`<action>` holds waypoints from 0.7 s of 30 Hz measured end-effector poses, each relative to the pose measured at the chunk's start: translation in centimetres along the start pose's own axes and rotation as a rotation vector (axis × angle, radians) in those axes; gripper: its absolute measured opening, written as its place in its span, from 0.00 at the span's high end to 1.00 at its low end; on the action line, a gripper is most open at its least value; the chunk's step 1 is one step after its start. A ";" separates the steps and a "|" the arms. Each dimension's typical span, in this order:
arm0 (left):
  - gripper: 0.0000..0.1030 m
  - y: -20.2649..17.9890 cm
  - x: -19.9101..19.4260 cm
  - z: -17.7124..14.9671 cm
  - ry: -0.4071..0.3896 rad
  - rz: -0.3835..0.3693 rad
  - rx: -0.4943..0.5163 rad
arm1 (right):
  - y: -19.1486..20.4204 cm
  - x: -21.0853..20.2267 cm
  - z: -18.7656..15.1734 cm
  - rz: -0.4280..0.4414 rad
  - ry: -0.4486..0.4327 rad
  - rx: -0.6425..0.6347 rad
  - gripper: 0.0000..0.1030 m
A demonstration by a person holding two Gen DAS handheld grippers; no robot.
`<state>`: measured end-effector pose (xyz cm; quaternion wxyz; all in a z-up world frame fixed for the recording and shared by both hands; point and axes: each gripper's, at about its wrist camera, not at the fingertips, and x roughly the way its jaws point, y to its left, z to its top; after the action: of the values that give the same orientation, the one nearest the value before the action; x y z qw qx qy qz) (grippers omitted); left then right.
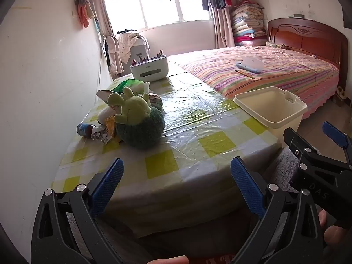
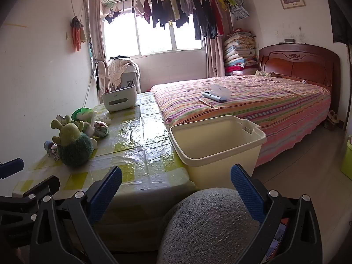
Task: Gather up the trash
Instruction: 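Move both tools toward the cluttered checked table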
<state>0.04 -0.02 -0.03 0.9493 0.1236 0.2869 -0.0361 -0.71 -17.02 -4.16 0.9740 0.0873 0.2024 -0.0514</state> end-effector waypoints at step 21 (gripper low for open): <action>0.06 -1.4 0.9 -4.6 0.183 -0.143 -0.011 | 0.0 0.0 0.1 -0.002 -0.003 0.001 0.06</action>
<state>-1.86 -0.16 -4.48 0.9148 0.1003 0.3806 -0.0907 -0.69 -17.07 -4.02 0.9742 0.0877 0.2010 -0.0527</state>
